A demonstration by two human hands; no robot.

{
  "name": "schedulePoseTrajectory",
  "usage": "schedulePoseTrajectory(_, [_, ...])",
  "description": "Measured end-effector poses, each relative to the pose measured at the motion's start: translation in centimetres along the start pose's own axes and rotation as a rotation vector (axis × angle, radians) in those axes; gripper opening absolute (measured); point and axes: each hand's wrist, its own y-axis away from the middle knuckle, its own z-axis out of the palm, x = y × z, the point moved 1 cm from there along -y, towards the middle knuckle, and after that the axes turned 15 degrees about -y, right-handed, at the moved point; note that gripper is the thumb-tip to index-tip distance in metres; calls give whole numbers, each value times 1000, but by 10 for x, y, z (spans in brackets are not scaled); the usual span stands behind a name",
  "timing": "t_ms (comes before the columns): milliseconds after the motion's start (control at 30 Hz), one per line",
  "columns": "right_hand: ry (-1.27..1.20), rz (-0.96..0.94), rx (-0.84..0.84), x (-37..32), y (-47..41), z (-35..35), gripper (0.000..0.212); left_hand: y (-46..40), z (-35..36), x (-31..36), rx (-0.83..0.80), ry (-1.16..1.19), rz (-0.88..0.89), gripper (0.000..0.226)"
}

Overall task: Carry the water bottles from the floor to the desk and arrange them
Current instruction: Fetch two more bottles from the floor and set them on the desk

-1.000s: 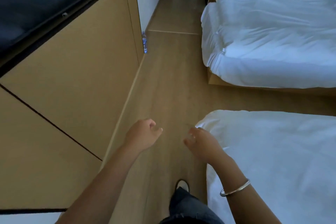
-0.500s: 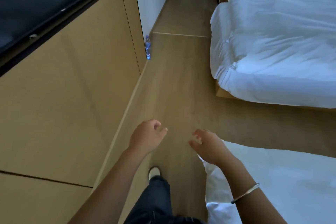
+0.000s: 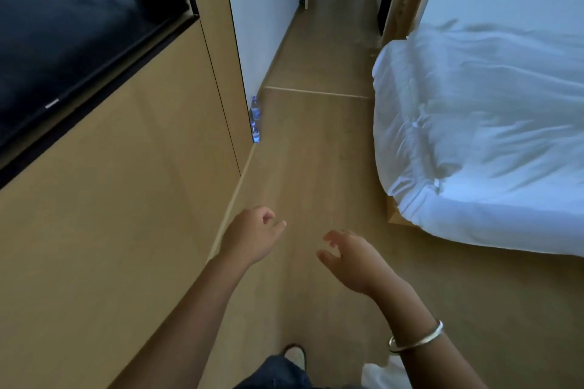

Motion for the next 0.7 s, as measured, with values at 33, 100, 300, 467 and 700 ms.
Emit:
schedulePoseTrajectory(33, [-6, 8, 1, -2, -16, -5, 44, -16, -2, 1, -4, 1, 0, 32])
schedulePoseTrajectory(100, [-23, 25, 1, -2, -44, -12, 43, -43, -1, 3, -22, -6, -7, 32])
schedulePoseTrajectory(300, [-54, 47, -14, 4, -133, -36, 43, -126, 11, 6, -117, -37, -53, 32])
schedulePoseTrajectory(467, [-46, 16, -19, 9, -231, -84, 44, -228, 3, 42, -87, -11, -56, 35])
schedulePoseTrajectory(700, [2, -32, -10, 9, -385, -182, 42, -378, -17, 113, -78, 17, -85, 35])
